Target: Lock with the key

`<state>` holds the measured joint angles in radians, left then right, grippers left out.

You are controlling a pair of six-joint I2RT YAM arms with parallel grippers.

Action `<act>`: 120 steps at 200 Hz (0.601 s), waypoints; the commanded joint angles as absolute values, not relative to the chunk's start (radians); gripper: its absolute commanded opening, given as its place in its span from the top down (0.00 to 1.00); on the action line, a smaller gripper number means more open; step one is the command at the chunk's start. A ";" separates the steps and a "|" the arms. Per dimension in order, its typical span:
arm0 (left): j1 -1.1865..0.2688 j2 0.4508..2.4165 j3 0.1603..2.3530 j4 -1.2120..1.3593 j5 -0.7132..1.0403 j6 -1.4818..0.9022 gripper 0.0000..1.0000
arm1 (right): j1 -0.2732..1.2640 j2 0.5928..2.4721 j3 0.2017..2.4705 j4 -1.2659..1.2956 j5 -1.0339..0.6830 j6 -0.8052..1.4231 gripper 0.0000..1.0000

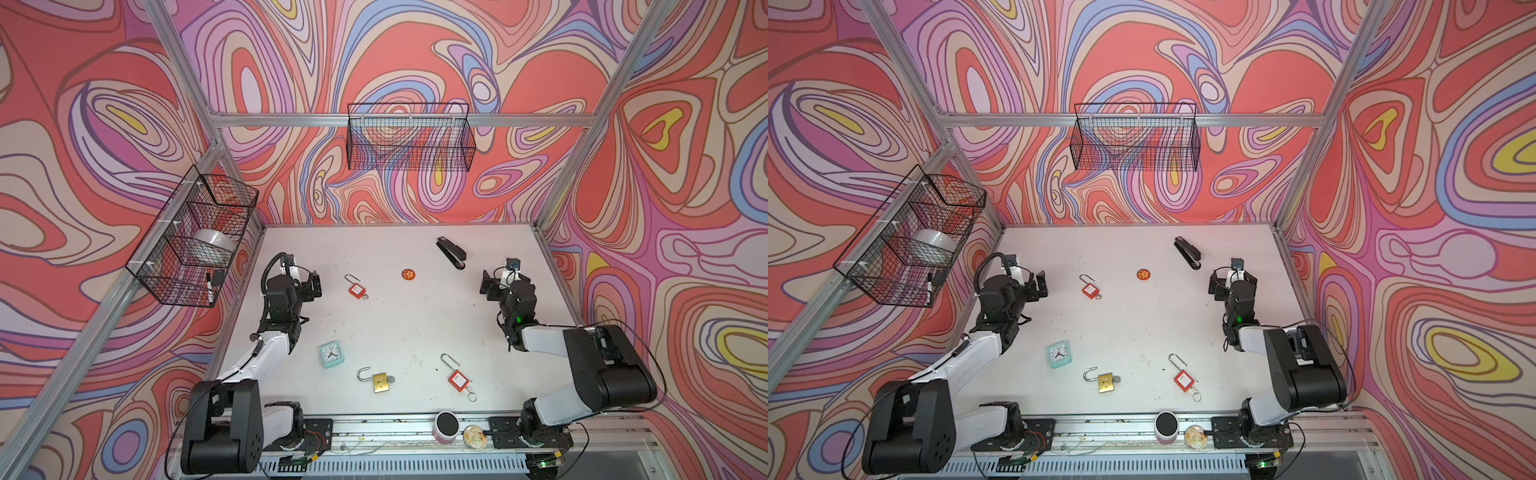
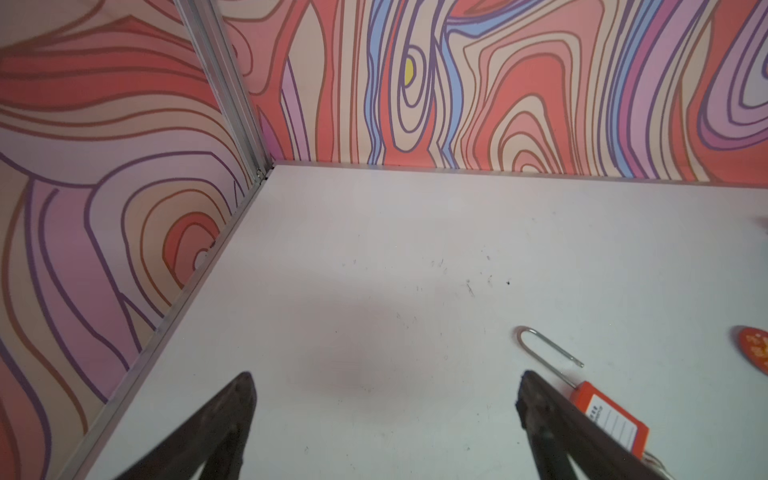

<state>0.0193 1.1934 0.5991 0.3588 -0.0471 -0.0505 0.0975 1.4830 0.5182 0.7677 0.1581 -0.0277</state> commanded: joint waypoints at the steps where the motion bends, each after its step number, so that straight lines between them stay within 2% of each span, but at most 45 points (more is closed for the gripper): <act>1: 0.015 1.168 0.665 0.022 -0.012 -0.104 0.00 | 0.152 1.439 0.600 0.541 0.067 -0.026 0.02; 31: 0.015 1.176 0.737 -0.144 0.021 -0.210 0.00 | 0.360 1.510 0.735 0.391 0.008 -0.039 0.02; 53: 0.015 1.186 0.756 -0.182 0.080 -0.276 0.00 | 0.496 1.640 0.852 0.352 -0.119 0.012 0.05; 69: 0.015 1.195 0.765 -0.206 0.123 -0.299 0.00 | 0.589 1.757 0.953 0.323 -0.150 0.016 0.06; 97: 0.017 1.200 0.765 -0.247 0.158 -0.338 0.00 | 0.670 1.980 1.152 0.276 -0.190 0.021 0.08; 120: 0.018 1.201 0.733 -0.213 0.208 -0.358 0.00 | 0.697 2.127 1.347 0.143 -0.232 -0.027 0.11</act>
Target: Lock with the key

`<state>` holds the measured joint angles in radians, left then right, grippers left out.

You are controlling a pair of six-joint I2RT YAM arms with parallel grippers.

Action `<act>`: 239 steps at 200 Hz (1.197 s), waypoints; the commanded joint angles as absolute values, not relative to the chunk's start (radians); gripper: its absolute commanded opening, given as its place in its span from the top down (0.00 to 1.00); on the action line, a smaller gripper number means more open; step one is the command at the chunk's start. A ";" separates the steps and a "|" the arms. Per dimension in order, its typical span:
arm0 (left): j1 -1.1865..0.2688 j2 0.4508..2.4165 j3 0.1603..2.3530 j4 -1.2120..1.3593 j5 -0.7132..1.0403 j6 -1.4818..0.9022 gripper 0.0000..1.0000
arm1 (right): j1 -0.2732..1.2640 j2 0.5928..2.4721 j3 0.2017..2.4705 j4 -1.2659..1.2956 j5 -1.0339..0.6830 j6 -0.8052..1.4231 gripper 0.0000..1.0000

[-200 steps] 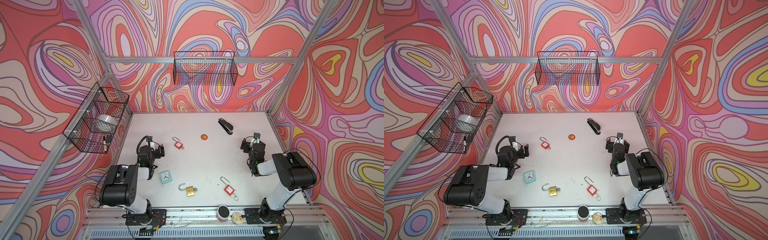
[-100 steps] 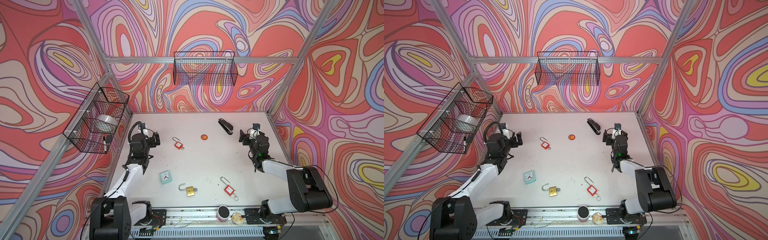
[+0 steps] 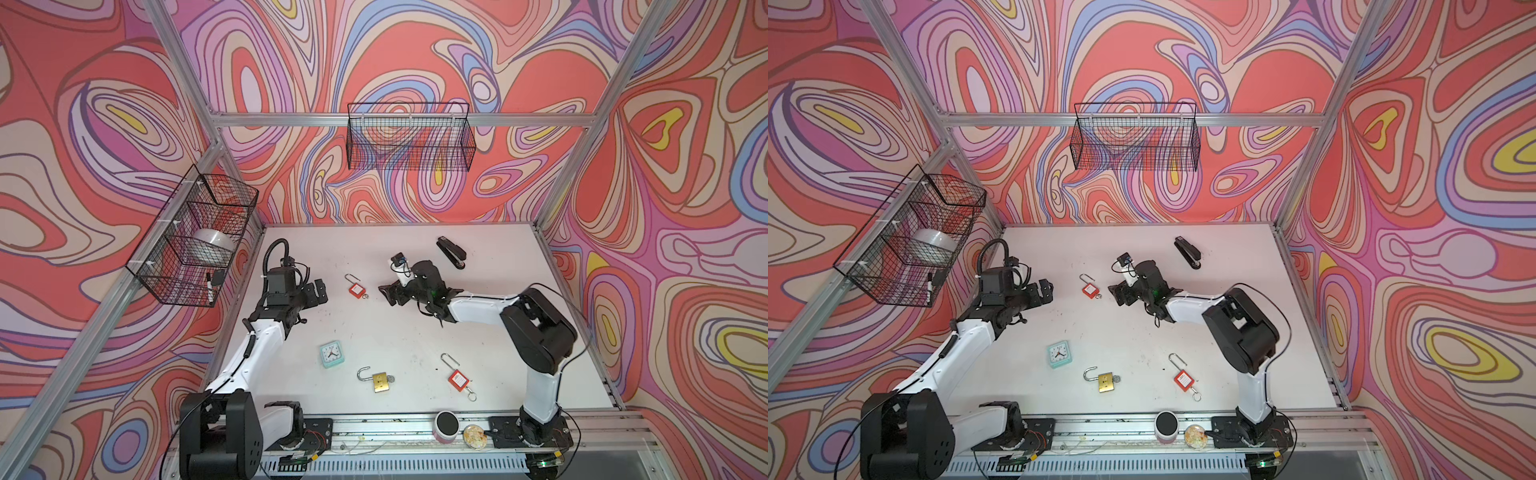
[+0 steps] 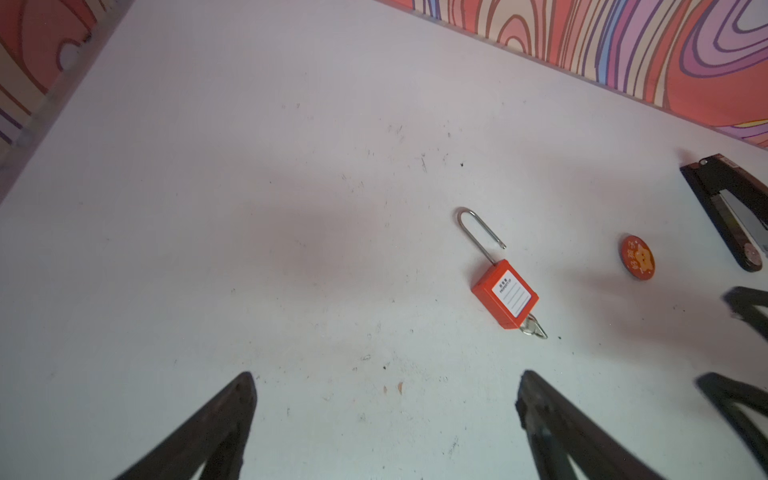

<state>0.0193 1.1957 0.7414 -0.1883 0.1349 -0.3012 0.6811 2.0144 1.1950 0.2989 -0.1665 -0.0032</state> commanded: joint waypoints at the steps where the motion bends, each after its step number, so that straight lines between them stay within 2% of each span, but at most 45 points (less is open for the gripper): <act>1: 0.018 1.201 0.732 -0.213 0.209 -0.358 0.00 | 0.698 2.133 1.353 0.140 -0.234 -0.028 0.11; 70: 0.029 1.257 0.782 -0.270 0.213 -0.358 0.00 | 0.720 2.370 1.625 -0.002 -0.305 -0.061 0.19; 161: 0.035 1.282 0.805 -0.309 0.236 -0.386 0.01 | 0.739 2.458 1.738 -0.060 -0.329 -0.075 0.21; 195: 0.038 1.296 0.812 -0.312 0.245 -0.412 0.03 | 0.744 2.501 1.791 -0.080 -0.222 -0.042 0.33; 223: 0.043 1.307 0.817 -0.310 0.280 -0.446 0.05 | 0.747 2.510 1.794 -0.061 -0.201 -0.044 0.44; 239: 0.043 1.309 0.821 -0.313 0.304 -0.459 0.06 | 0.752 2.504 1.788 -0.062 -0.203 -0.059 0.55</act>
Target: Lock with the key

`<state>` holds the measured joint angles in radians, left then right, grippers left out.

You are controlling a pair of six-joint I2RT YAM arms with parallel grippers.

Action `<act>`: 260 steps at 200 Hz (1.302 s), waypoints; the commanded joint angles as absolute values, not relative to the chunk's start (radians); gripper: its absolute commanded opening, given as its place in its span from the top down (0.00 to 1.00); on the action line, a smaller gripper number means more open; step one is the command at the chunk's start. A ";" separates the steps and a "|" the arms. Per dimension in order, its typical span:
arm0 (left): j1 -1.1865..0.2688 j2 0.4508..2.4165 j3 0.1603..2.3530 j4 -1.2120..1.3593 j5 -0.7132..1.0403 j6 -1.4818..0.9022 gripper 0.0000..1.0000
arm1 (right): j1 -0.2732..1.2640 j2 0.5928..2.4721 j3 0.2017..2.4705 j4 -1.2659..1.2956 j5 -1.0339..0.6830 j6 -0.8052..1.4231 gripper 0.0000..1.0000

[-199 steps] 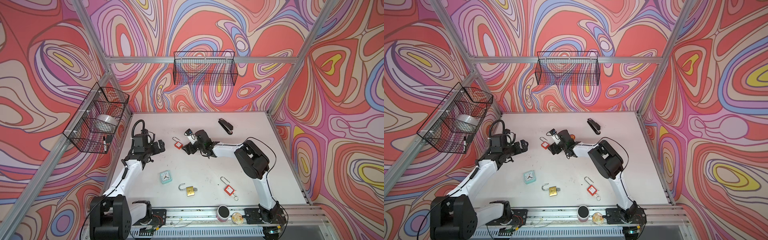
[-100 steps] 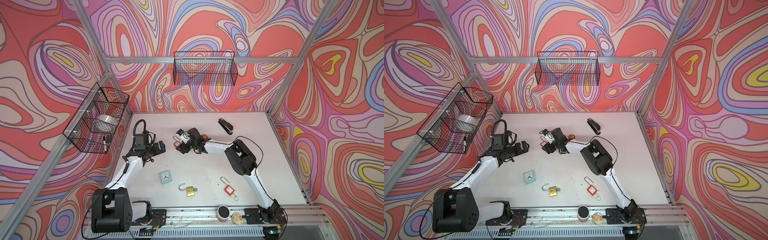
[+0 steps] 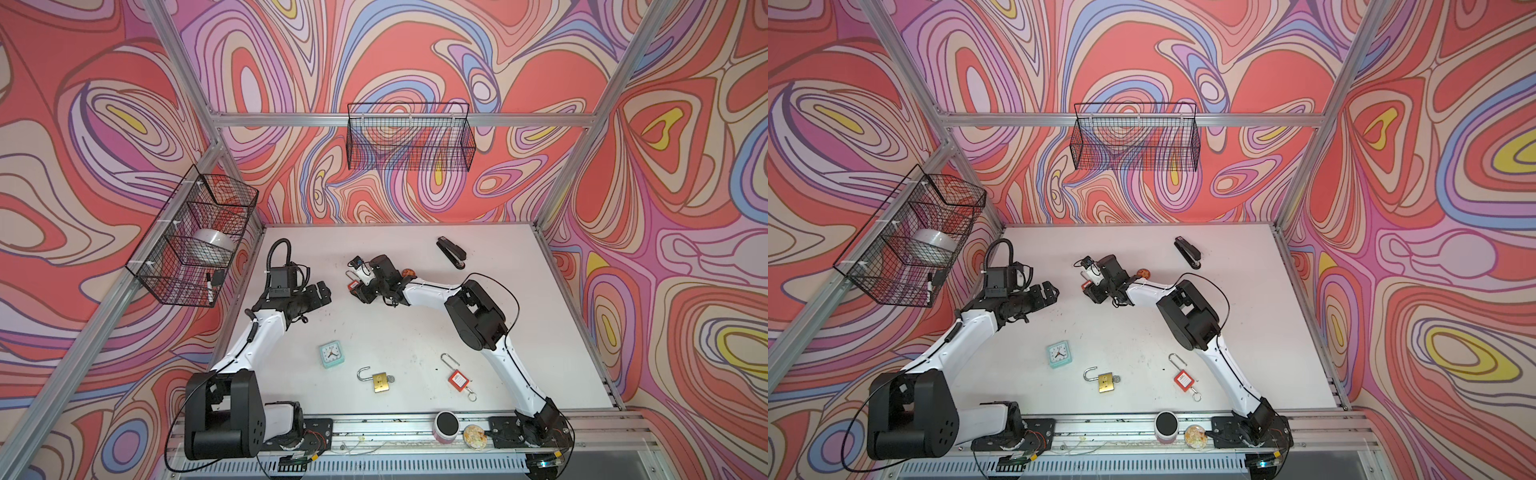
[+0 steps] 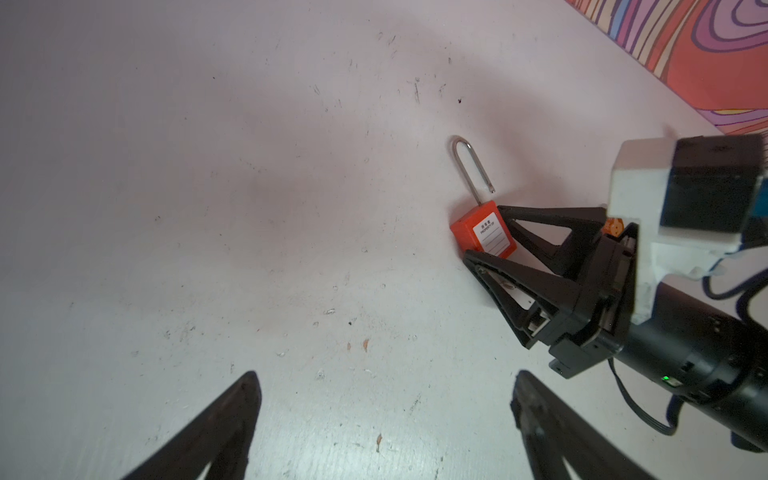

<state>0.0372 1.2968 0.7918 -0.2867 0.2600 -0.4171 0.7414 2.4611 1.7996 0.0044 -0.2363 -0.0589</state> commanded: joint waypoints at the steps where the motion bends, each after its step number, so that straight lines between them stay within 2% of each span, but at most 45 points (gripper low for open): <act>1: 0.043 1.309 0.821 -0.314 0.305 -0.460 0.06 | 0.752 2.504 1.788 -0.063 -0.202 -0.060 0.56; 21: 0.043 1.302 0.822 -0.317 0.333 -0.480 0.08 | 0.754 2.475 1.758 -0.055 -0.208 -0.067 0.67; 40: 0.043 1.292 0.819 -0.316 0.387 -0.504 0.10 | 0.753 2.416 1.687 -0.013 -0.236 -0.078 0.72; 93: 0.043 1.312 0.789 -0.160 0.673 -0.598 0.19 | 0.753 2.193 1.506 0.066 -0.319 -0.071 0.76; 125: 0.041 1.385 0.821 -0.107 0.801 -0.636 0.28 | 0.754 2.095 1.426 0.131 -0.367 -0.008 0.77; 193: -0.020 1.442 0.840 -0.015 0.868 -0.684 0.39 | 0.762 2.023 1.373 0.192 -0.441 0.057 0.79; 240: -0.052 1.473 0.819 0.053 0.879 -0.742 0.56 | 0.774 1.991 1.369 0.177 -0.447 0.036 0.81; 260: -0.052 1.470 0.818 0.063 0.875 -0.746 0.56 | 0.777 1.979 1.365 0.171 -0.446 0.034 0.82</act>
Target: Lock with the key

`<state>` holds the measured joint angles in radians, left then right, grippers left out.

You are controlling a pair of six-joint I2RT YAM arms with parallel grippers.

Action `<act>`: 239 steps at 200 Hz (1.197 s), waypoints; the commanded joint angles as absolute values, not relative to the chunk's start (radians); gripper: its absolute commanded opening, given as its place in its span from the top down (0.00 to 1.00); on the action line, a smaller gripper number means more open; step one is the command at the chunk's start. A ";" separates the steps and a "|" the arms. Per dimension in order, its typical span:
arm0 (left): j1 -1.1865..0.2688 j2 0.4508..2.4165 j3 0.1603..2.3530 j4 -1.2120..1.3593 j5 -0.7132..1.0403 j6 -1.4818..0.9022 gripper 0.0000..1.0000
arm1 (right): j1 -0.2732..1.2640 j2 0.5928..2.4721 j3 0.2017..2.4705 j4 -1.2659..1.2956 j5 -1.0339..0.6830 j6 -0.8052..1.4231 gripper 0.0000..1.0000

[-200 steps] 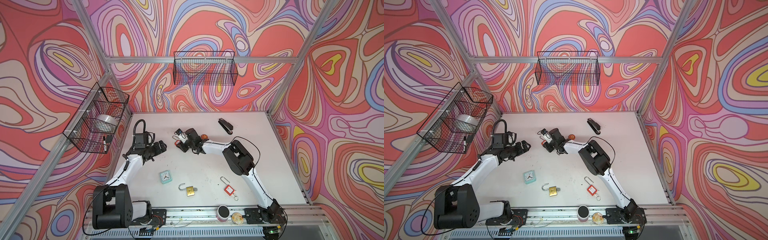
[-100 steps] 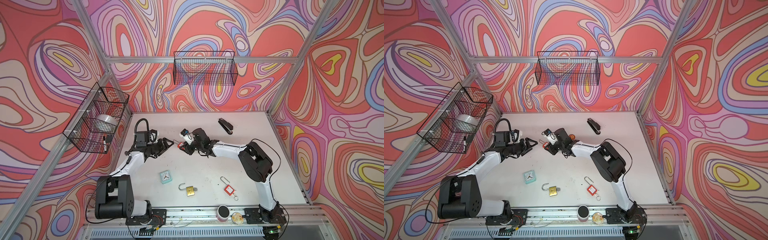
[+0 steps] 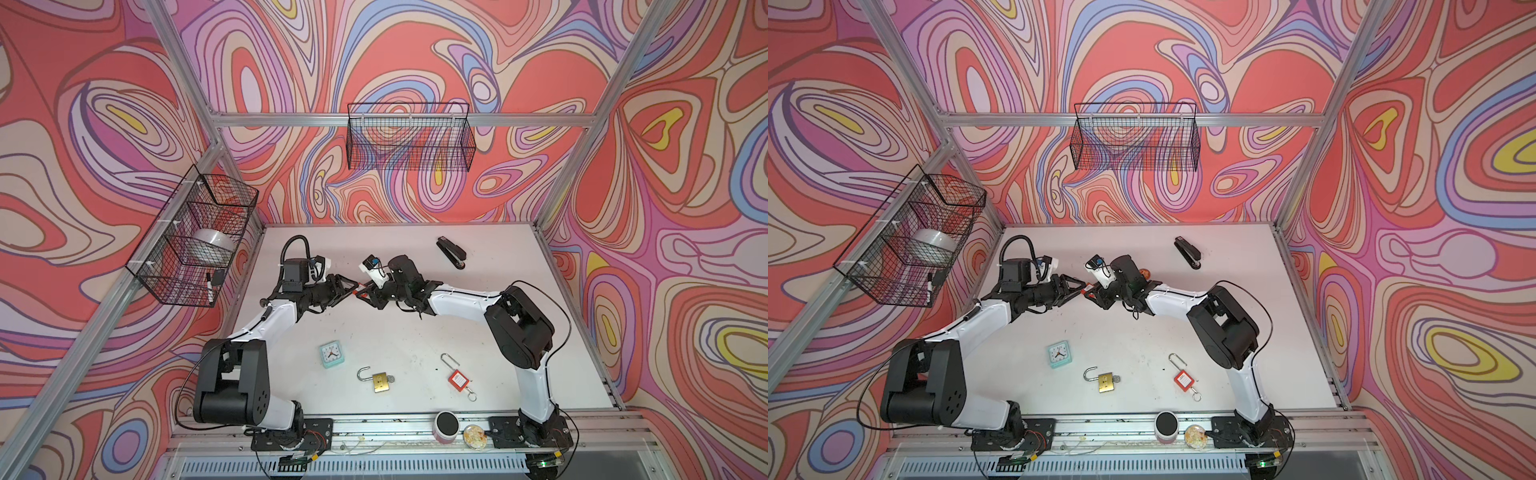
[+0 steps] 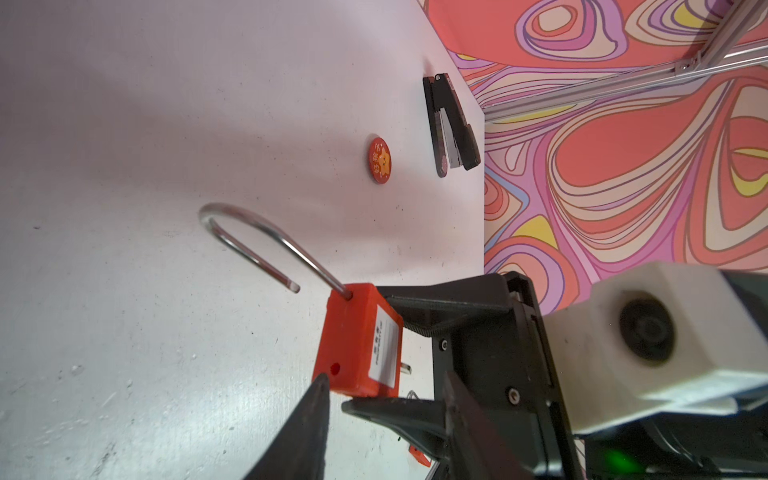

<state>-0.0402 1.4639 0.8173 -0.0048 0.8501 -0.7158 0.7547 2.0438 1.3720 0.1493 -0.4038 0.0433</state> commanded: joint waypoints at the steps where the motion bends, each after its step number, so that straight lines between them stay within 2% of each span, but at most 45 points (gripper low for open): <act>1: -0.052 1.470 0.818 0.063 0.876 -0.746 0.55 | 0.777 1.977 1.364 0.171 -0.445 0.033 0.82; 28: -0.052 1.463 0.828 0.036 0.866 -0.723 0.47 | 0.777 1.959 1.349 0.188 -0.446 0.046 0.82; 61: -0.052 1.455 0.835 0.002 0.851 -0.708 0.46 | 0.778 1.940 1.334 0.199 -0.452 0.059 0.83; 128: -0.054 1.466 0.833 0.082 0.895 -0.770 0.86 | 0.781 1.938 1.332 0.174 -0.460 0.040 0.82; 160: -0.054 1.468 0.839 0.101 0.898 -0.787 0.96 | 0.782 1.954 1.359 0.155 -0.471 0.038 0.79; 167: -0.053 1.465 0.839 0.111 0.895 -0.789 0.97 | 0.782 1.955 1.361 0.156 -0.470 0.039 0.75; 198: -0.054 1.447 0.836 0.182 0.871 -0.823 1.00 | 0.772 1.917 1.310 0.235 -0.449 0.077 0.44; 220: -0.054 1.423 0.809 0.347 0.850 -0.913 1.00 | 0.729 1.862 1.238 0.354 -0.479 0.207 0.35; 239: -0.054 1.406 0.789 0.524 0.806 -0.997 1.00 | 0.665 1.819 1.177 0.512 -0.544 0.407 0.29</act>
<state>-0.0544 1.4551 0.8051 0.2394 0.8589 -0.8719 0.7399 1.8961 1.2392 0.3012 -0.4679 0.1707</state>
